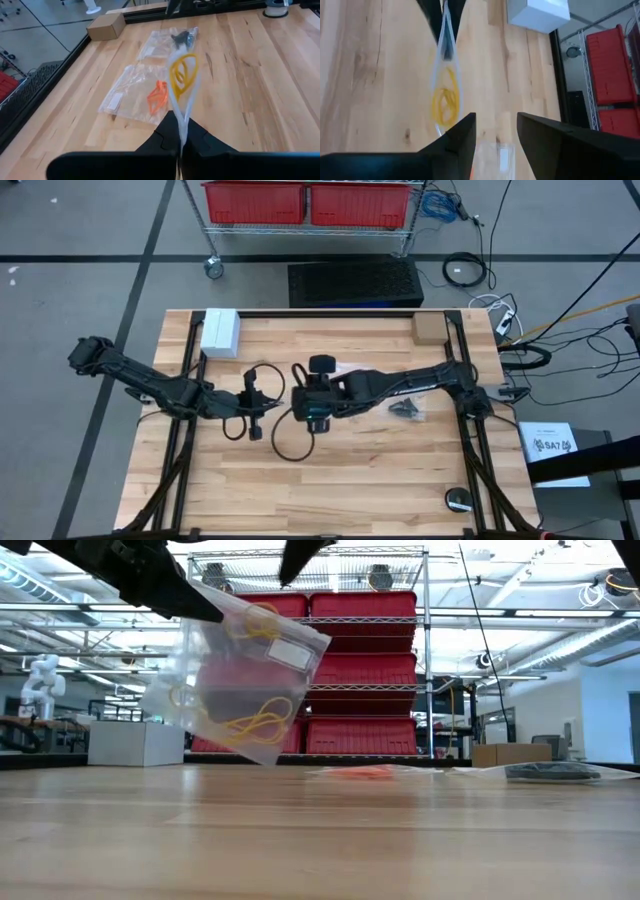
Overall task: Sort rubber bands
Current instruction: Close the transparent zip bag
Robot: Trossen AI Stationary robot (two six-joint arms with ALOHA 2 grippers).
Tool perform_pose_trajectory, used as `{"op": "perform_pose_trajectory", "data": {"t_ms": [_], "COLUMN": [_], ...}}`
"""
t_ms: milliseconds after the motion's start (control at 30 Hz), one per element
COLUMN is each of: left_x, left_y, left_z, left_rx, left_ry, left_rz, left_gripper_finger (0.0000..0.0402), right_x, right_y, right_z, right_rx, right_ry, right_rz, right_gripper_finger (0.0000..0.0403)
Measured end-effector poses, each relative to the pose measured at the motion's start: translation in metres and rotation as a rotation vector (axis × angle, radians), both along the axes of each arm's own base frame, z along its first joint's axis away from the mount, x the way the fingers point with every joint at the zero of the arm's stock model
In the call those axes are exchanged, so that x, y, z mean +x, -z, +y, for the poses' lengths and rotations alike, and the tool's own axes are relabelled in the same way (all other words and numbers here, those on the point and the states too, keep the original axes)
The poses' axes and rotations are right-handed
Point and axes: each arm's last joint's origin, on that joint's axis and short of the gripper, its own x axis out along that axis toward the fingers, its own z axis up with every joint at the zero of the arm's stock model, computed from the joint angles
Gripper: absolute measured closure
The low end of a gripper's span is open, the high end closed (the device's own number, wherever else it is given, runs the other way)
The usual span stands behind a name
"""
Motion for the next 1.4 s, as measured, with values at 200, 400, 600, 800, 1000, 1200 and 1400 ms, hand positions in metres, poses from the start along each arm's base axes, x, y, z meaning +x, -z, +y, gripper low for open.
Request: {"op": "perform_pose_trajectory", "data": {"t_ms": [200, 400, 600, 800, 1000, 1200, 1400], "left_x": [0.000, -0.001, -0.002, -0.001, -0.001, -0.001, 0.001], "left_y": [0.000, 0.000, 0.000, -0.001, -0.001, -0.001, -0.006], "left_z": [0.000, -0.004, -0.006, -0.006, -0.006, -0.006, -0.009], "left_rx": [0.000, 0.002, 0.002, 0.002, 0.003, 0.000, -0.037], "left_ry": [0.000, 0.021, 0.031, 0.030, 0.028, 0.028, 0.073], "left_rz": [-0.001, 0.000, 0.000, -0.007, -0.009, -0.014, -0.057], "left_gripper_finger": [0.0401, 0.0401, 0.0401, 0.0401, 0.0401, 0.0401, 0.0401], "right_x": [-0.023, -0.030, -0.029, -0.022, -0.022, -0.025, -0.024], "right_y": [-0.010, 0.015, 0.052, 0.079, 0.093, 0.087, 0.063], "right_z": [0.004, 0.019, 0.029, 0.026, 0.029, 0.042, 0.048], "right_rx": [0.098, 0.135, 0.093, 0.098, 0.100, 0.067, 0.034], "right_ry": [0.033, 0.054, 0.069, 0.075, 0.067, 0.052, 0.041], "right_rz": [0.081, 0.185, 0.194, 0.132, 0.120, 0.082, -0.001], "right_gripper_finger": [0.0266, 0.0266, 0.0266, 0.0268, 0.0344, 0.0397, 0.0402]}}
